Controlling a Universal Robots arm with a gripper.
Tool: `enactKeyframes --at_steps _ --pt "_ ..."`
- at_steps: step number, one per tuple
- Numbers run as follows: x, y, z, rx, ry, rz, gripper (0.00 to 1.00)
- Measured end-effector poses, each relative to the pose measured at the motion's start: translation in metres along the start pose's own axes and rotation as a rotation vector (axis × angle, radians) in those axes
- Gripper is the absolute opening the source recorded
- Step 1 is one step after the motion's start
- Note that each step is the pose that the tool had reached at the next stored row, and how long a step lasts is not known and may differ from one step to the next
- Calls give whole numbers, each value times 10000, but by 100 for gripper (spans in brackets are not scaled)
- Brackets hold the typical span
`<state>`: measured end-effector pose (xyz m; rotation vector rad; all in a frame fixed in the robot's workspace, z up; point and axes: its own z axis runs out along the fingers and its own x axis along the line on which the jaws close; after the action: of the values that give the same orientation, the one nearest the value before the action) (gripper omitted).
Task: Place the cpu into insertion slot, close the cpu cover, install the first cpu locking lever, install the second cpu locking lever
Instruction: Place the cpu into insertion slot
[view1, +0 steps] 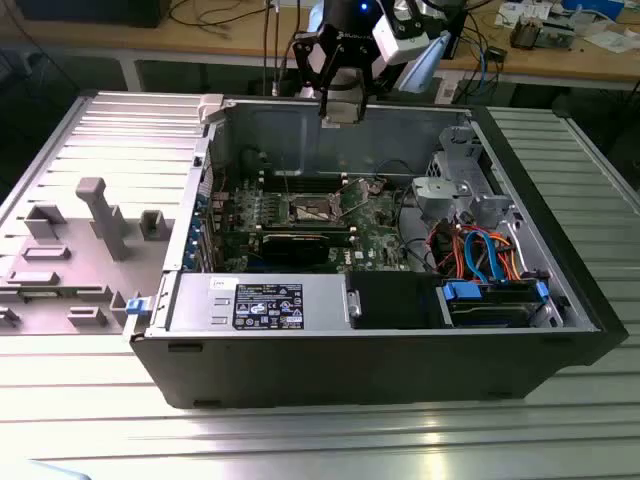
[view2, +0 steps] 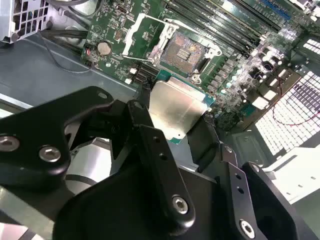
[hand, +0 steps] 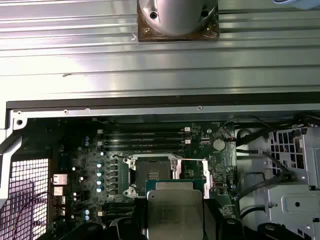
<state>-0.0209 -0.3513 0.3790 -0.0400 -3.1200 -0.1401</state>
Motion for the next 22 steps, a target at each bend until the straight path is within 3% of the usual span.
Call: enactKeyframes --at_steps 22 --pt "0 -15 0 -3 -18 200 55"
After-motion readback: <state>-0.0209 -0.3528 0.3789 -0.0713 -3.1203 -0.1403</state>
